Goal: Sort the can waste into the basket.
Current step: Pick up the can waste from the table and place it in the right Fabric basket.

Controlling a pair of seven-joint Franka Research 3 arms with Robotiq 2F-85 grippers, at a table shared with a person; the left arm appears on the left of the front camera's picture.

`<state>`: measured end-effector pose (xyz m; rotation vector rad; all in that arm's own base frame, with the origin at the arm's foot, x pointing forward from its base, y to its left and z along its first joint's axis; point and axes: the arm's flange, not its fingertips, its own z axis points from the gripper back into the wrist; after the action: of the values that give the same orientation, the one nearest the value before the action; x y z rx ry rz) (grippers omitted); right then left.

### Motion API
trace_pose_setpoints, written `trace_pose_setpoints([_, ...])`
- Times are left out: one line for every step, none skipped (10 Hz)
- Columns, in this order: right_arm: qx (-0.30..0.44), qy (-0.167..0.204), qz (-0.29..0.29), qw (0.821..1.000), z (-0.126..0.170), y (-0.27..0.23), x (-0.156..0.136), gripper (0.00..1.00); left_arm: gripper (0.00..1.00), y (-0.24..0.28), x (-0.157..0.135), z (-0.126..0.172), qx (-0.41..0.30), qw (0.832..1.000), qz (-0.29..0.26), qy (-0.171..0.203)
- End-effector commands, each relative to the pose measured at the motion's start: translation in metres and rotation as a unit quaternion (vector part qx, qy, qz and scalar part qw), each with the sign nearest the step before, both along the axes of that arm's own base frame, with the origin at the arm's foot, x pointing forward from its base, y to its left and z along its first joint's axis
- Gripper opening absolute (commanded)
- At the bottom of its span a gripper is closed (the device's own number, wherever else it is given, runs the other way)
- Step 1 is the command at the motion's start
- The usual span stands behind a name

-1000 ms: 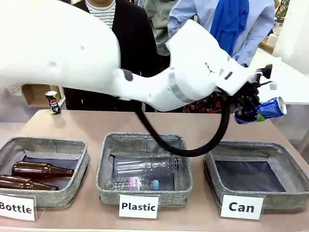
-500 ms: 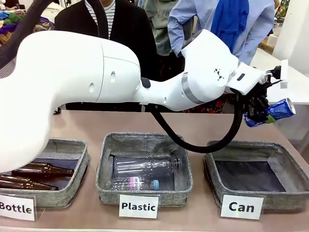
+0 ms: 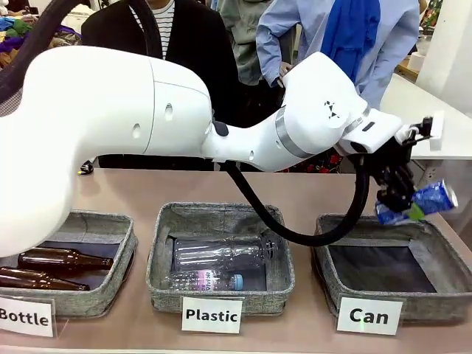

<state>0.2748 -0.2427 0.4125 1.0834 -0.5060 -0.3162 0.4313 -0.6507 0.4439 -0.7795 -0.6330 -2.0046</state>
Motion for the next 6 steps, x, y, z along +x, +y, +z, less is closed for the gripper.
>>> trace_pose_setpoints([-0.001,0.004,0.0,1.0,0.003,0.001,-0.001,1.0,0.96,-0.002,0.005,0.01,0.029,0.999,-0.016,0.004])
trace_pose_setpoints([-0.001,0.004,0.0,1.0,0.003,0.001,-0.001,1.0,1.0,-0.001,0.006,0.011,0.024,1.0,-0.015,0.004])
trace_pose_setpoints([-0.001,0.004,0.0,1.0,0.003,0.001,-0.001,1.0,1.0,-0.001,0.006,0.011,0.022,1.0,-0.009,-0.004])
trace_pose_setpoints([-0.001,0.004,0.0,1.0,0.003,0.001,-0.001,1.0,1.0,0.0,0.006,0.013,0.019,1.0,-0.004,-0.007])
trace_pose_setpoints([-0.001,0.004,0.0,1.0,0.003,0.001,-0.001,1.0,1.0,0.002,0.006,0.015,0.016,1.0,-0.001,-0.009])
trace_pose_setpoints([-0.001,0.004,0.0,1.0,0.003,0.001,-0.001,1.0,1.0,0.008,0.006,0.02,0.009,1.0,0.014,-0.004])
